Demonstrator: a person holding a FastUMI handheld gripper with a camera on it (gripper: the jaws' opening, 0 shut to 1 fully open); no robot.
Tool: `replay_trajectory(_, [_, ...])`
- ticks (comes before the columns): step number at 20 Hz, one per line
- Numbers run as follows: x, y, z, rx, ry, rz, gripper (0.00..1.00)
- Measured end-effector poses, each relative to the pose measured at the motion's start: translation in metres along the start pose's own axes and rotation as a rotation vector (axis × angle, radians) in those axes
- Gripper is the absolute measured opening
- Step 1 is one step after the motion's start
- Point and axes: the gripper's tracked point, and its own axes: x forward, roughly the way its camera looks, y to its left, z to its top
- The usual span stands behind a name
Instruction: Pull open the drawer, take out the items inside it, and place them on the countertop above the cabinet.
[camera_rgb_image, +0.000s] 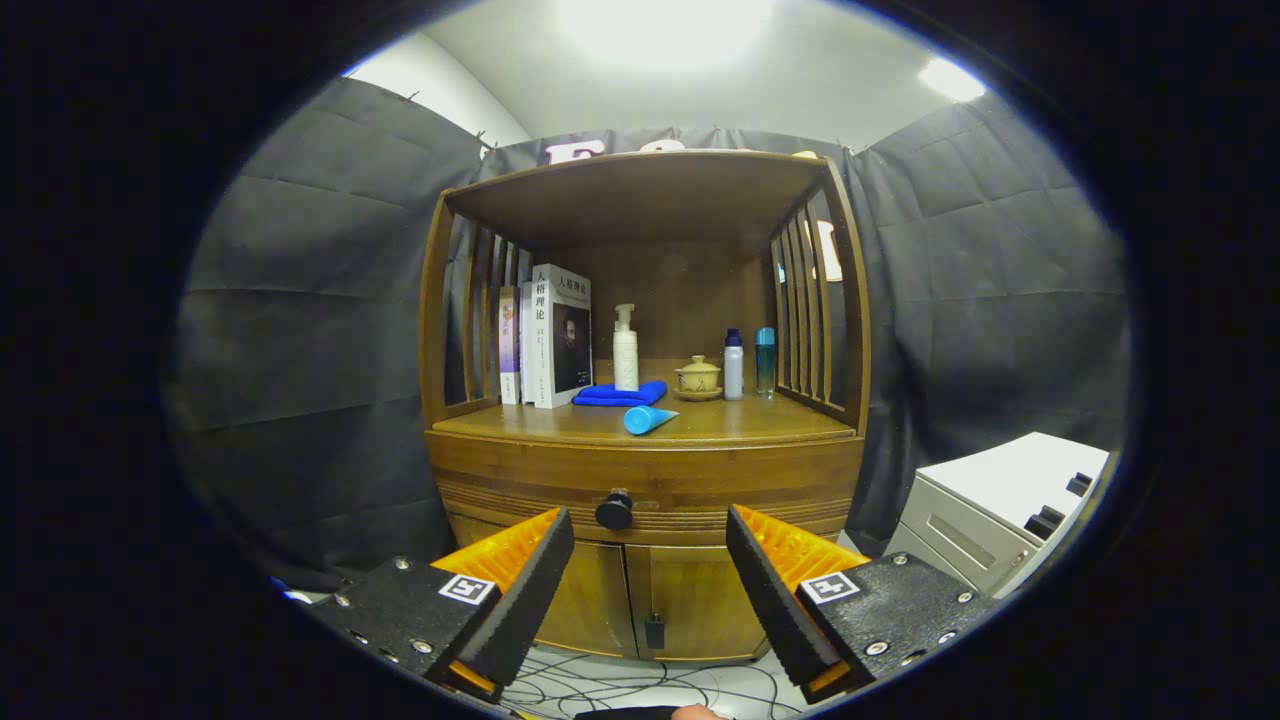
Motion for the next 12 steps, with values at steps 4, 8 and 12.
replay_trajectory(4, [-0.013, -0.008, 0.002, 0.003, -0.002, -0.006, 0.95])
replay_trajectory(8, [-0.022, -0.014, 0.004, 0.009, -0.010, -0.004, 0.95])
replay_trajectory(12, [-0.028, -0.013, -0.001, -0.007, -0.005, 0.009, 0.95])
